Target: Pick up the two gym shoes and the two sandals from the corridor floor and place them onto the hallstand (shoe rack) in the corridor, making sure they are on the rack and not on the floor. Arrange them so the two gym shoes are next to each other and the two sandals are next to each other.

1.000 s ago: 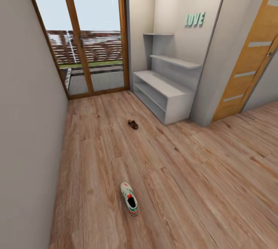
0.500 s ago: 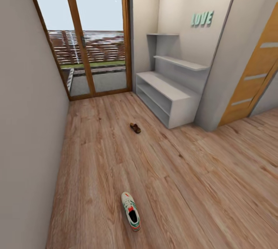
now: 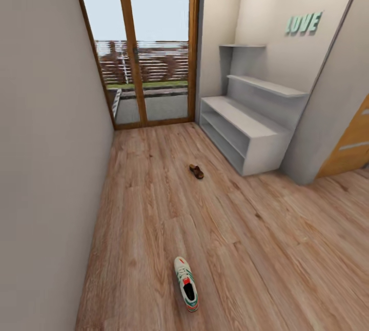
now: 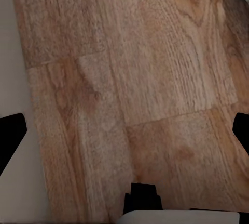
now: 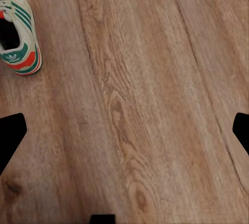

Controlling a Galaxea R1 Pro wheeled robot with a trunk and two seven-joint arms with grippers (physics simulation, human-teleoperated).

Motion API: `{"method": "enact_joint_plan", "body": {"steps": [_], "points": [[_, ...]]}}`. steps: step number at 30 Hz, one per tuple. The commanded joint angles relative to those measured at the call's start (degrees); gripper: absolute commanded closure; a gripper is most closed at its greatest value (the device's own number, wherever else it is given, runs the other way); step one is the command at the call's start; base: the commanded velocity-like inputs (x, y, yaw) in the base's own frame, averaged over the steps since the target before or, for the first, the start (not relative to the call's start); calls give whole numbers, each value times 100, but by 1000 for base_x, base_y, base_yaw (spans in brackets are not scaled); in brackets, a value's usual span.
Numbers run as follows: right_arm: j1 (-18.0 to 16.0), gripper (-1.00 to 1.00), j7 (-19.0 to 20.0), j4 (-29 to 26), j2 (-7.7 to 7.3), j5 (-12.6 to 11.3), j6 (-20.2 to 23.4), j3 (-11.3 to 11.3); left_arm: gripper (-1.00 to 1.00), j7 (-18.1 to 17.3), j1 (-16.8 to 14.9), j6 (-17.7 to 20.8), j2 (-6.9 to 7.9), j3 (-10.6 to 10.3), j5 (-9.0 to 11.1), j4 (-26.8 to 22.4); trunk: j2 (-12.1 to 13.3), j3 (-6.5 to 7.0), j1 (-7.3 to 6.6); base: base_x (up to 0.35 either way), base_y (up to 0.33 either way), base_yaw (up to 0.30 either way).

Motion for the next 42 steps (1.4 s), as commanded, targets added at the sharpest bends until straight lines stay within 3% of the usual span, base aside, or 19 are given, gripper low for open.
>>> {"method": "enact_joint_plan", "body": {"steps": [1,23,42], "points": [[-1,-100,-2,1,0,-1,-17,-1,-100,-5,-5,-18,-1,10,11,6,-2,-5,0,3,0,269],[-1,-100,-2,1,0,-9,-15,-10,-100,-5,-5,-18,-10,9,3,6,-2,-25,0,0,0,263],[-1,-100,-2,1,0,-10,-16,-16,-100,-5,-5,-18,-19,4,-14,6,-2,-29,0,54,-48,23]]}}
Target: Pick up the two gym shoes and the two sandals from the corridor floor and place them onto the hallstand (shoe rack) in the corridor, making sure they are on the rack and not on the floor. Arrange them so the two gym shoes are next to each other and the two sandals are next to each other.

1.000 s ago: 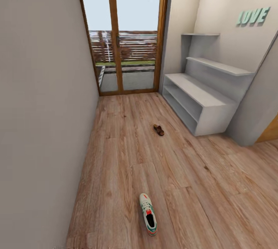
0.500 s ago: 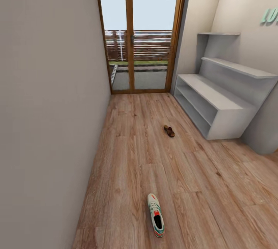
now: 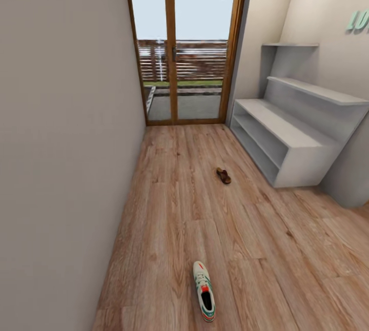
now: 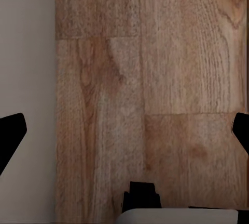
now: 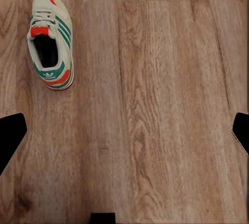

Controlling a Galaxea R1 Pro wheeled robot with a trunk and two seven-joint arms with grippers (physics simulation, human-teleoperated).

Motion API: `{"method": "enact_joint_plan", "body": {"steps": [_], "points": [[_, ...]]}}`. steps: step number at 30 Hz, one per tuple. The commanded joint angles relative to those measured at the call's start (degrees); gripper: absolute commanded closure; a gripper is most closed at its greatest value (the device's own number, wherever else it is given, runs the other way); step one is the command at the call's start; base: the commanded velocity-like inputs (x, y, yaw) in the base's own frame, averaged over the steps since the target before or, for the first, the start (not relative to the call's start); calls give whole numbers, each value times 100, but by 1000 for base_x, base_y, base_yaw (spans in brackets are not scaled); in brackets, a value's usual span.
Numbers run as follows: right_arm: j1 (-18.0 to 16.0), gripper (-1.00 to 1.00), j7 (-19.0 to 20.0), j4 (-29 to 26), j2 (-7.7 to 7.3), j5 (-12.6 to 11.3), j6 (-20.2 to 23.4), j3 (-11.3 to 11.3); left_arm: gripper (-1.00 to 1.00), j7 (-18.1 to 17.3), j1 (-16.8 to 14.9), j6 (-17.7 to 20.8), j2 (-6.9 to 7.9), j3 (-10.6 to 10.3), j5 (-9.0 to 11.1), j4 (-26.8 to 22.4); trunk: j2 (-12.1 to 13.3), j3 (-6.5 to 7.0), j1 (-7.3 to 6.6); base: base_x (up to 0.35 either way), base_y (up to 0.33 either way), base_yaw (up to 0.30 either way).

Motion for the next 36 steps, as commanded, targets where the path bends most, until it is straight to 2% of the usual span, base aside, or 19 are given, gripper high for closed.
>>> {"method": "enact_joint_plan", "body": {"steps": [1,9,22,30,36], "points": [[-3,-100,-2,5,0,-2,-18,-2,-100,-5,-3,-18,-1,12,9,3,-2,-5,1,183,-168,0],[-3,-100,-2,4,0,-2,-19,-2,-100,-5,-3,-18,0,18,8,3,-2,-5,1,143,-111,0],[-3,-100,-2,0,0,-2,-19,-2,-100,-5,-3,-18,7,19,41,3,-2,-6,1,72,-12,2],[-3,-100,-2,-1,0,-2,-19,-4,-100,-5,-3,-18,7,19,43,3,-2,-42,1,284,0,137],[-3,-100,-2,-1,0,-2,-19,-3,-100,-5,-3,-18,7,19,43,3,-2,-75,1,121,0,169]]}}
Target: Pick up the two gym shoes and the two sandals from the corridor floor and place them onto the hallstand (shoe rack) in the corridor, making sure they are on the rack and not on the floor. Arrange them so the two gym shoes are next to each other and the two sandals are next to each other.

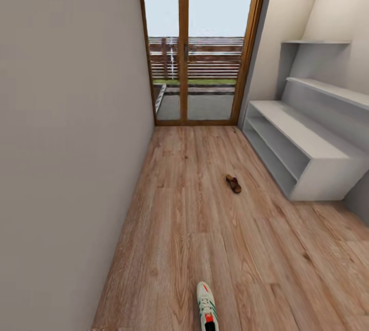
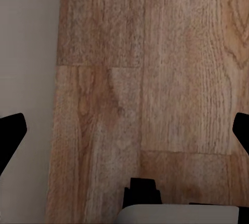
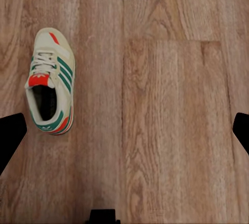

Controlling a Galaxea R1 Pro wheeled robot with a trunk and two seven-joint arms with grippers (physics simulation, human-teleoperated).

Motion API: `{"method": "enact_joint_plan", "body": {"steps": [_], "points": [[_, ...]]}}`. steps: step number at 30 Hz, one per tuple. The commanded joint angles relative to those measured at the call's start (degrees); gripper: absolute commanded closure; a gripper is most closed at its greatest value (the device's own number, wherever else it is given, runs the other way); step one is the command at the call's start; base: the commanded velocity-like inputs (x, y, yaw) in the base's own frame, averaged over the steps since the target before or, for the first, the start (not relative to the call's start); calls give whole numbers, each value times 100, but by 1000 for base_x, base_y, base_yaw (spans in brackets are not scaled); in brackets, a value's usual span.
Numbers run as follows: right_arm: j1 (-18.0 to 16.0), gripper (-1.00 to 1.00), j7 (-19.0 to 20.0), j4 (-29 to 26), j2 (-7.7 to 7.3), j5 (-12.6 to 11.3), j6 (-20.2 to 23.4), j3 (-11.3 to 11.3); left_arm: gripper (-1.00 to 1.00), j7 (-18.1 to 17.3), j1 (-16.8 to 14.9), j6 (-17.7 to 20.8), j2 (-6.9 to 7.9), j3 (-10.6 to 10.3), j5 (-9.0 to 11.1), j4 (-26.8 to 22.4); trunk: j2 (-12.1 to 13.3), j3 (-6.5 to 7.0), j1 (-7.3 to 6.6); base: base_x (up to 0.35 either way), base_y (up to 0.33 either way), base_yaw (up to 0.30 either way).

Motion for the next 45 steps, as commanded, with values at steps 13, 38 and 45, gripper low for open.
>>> {"method": "enact_joint_plan", "body": {"steps": [13,38,45], "points": [[-2,-100,-2,-1,0,-1,-17,-4,-100,-5,-4,-18,-1,10,12,6,-2,-26,0,20,0,50],[-2,-100,12,-35,-17,24,-23,-13,-100,-5,-95,26,9,-7,15,-255,-2,-27,0,0,0,1],[-3,-100,3,-86,-32,34,-14,-6,-100,-4,-358,99,25,-9,-16,-466,-2,-27,0,0,0,0]]}}
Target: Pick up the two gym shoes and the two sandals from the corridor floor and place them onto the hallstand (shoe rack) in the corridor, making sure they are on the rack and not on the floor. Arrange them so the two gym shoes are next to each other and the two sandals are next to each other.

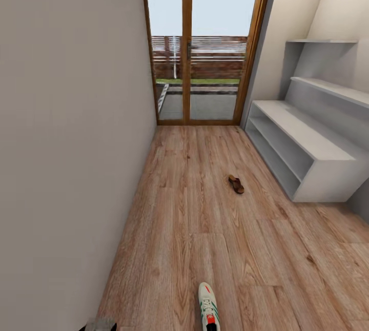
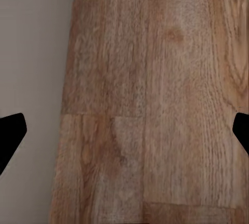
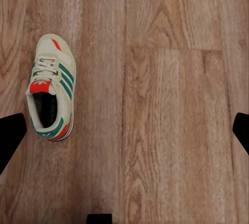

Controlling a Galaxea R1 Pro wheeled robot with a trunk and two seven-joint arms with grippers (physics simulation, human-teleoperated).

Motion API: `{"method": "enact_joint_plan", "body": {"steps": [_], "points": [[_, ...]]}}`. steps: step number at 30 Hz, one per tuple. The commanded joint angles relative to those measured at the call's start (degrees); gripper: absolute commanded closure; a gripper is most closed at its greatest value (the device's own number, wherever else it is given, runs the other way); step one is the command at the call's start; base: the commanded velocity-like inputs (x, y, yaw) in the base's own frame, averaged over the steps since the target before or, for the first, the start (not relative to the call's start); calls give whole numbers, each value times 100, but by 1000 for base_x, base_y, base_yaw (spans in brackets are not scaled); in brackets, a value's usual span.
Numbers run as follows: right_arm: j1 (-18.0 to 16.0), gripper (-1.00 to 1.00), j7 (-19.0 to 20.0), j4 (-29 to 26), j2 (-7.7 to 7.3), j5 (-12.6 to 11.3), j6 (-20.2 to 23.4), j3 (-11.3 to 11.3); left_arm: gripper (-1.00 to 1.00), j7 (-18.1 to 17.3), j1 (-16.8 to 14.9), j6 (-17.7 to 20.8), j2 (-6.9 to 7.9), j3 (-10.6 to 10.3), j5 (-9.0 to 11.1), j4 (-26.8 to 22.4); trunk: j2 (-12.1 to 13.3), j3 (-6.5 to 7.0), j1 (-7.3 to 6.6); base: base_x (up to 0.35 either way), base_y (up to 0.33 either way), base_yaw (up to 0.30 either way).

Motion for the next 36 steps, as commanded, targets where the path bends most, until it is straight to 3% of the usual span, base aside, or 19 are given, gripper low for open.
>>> {"method": "enact_joint_plan", "body": {"steps": [1,12,22,28,36], "points": [[-6,-100,-2,-21,-4,2,-16,-3,-100,-3,-68,-11,-4,7,4,-7,-2,-5,-1,0,0,0],[-332,-100,2,-784,-77,51,115,-1,-100,-6,-894,247,-61,-2,-13,21,-2,-5,-1,0,0,0],[-844,-100,-9,-1005,-77,189,896,-1,-100,-18,-1531,966,-143,2,-8,21,-2,-5,-1,0,0,0],[-1078,-100,-1,-1023,-61,199,1307,-1,-100,-25,-1701,1114,-196,3,-6,-39,-2,-5,-1,0,0,0],[-1150,-100,43,-1010,-51,185,1434,1,-100,-31,-1757,1158,-324,-12,-13,-73,-2,-5,-1,0,0,0]]}}
